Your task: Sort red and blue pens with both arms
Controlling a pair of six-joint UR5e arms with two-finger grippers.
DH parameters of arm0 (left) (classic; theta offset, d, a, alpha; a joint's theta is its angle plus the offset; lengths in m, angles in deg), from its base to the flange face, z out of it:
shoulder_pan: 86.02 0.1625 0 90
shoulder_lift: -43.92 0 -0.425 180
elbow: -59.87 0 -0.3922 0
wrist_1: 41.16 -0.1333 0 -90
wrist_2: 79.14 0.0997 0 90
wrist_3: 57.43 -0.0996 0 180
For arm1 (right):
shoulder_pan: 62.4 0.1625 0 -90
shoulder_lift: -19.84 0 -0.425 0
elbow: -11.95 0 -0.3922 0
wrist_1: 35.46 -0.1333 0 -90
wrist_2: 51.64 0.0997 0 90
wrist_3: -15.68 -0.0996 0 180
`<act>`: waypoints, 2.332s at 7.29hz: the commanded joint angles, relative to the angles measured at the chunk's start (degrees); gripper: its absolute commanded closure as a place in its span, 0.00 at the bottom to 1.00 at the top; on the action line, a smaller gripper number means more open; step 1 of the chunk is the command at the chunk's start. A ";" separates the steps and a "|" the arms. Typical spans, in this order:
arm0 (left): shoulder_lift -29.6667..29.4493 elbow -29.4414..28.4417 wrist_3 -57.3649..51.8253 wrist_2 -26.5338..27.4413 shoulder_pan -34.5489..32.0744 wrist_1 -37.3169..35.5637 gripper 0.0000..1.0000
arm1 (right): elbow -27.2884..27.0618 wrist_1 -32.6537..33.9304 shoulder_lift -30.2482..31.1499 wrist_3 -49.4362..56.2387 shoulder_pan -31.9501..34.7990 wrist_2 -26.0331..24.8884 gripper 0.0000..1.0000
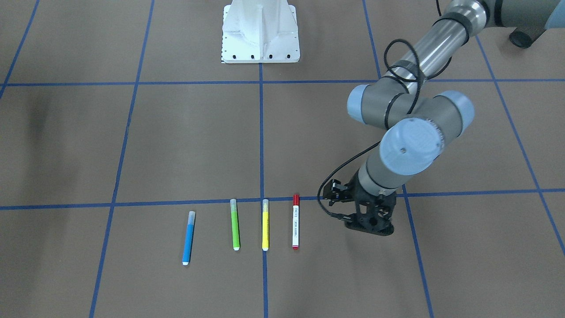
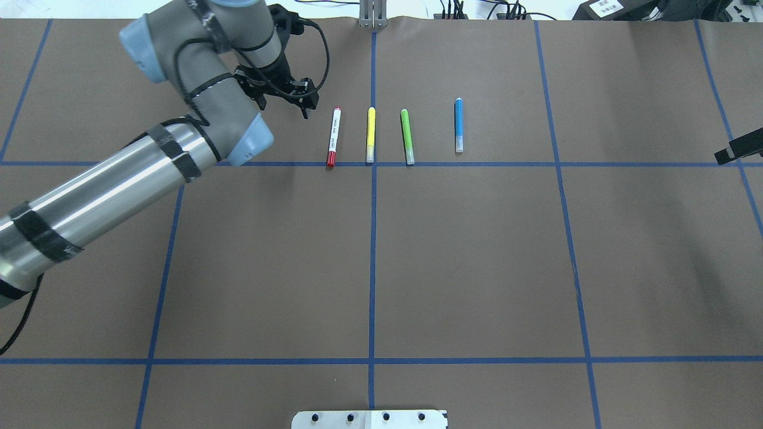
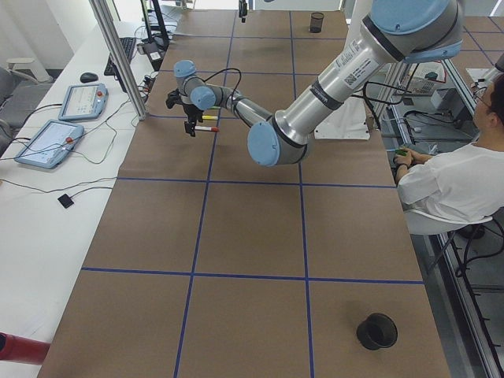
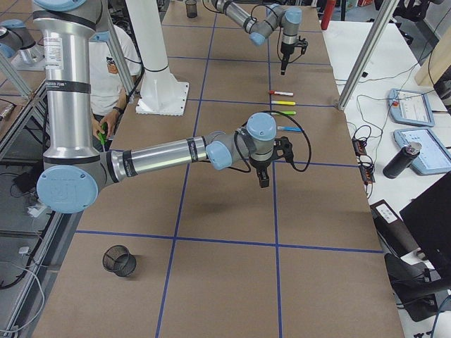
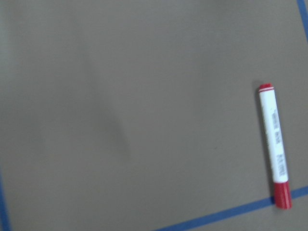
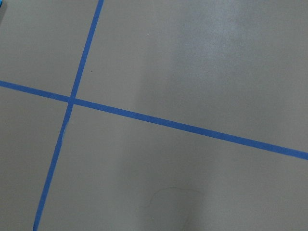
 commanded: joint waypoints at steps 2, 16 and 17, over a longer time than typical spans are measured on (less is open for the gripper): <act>-8.29 -14.76 3.95 4.33 2.17 9.72 0.11 | 0.19 0.00 -0.25 -0.76 -0.66 0.00 0.00; -9.37 -18.92 8.90 9.25 5.51 15.53 0.48 | 1.33 0.00 -0.16 -0.58 -1.10 -0.17 0.00; -9.37 -18.92 8.90 9.25 5.51 15.53 0.49 | 1.33 0.00 -0.16 -0.58 -1.10 -0.17 0.00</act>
